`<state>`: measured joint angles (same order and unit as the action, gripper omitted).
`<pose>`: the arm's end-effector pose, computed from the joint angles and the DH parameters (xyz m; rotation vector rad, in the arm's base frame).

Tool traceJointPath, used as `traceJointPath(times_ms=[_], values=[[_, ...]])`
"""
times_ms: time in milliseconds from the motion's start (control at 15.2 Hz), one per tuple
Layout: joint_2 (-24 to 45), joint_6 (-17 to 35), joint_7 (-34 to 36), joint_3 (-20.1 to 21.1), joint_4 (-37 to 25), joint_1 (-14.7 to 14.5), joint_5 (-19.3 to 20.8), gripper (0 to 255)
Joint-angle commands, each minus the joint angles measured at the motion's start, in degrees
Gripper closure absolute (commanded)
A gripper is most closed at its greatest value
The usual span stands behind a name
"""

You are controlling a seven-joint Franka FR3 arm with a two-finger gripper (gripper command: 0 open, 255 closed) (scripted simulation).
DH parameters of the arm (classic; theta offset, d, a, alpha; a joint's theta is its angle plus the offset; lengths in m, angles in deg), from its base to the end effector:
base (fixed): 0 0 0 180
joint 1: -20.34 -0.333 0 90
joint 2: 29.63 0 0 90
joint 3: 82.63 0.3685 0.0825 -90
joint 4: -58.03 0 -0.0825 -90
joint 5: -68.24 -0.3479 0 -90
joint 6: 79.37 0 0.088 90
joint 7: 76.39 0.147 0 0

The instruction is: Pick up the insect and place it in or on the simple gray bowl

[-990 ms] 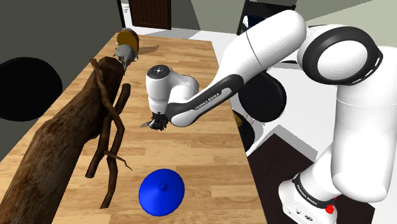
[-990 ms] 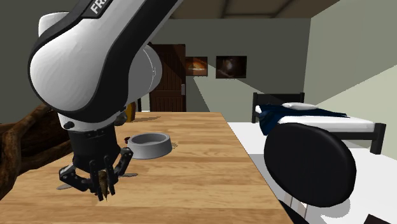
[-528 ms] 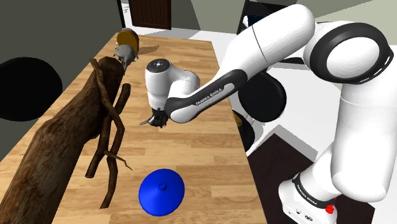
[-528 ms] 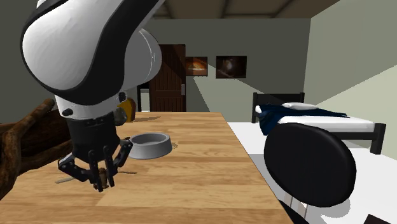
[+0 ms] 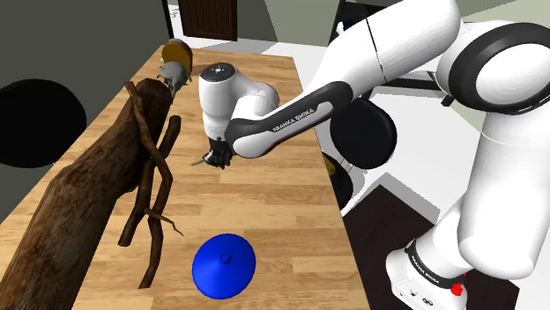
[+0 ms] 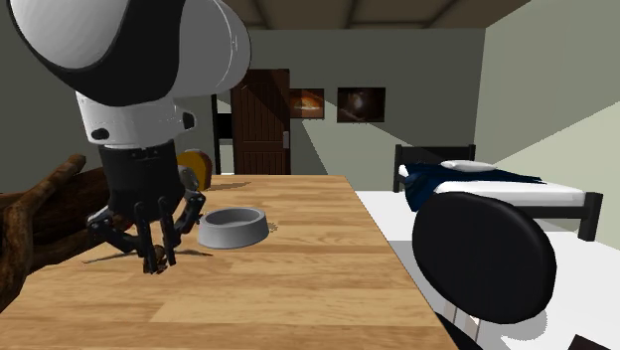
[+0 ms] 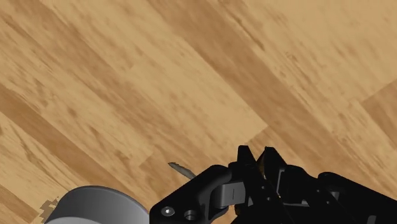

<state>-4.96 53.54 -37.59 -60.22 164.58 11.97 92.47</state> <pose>0.5703 0.2909 0.3404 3.0409 0.1531 0.2355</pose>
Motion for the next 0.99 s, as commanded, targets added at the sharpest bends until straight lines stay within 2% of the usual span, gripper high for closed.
traceJointPath(times_ms=[0, 594, 924], values=[[-0.8, -1.2, -0.6, 0.3, -0.5, 0.2, -0.7, 255], [-4.3, -6.3, -3.0, 1.6, -2.6, 1.0, -3.4, 255], [0.2, -7.7, -8.7, -0.3, -9.3, 3.7, -3.2, 255]])
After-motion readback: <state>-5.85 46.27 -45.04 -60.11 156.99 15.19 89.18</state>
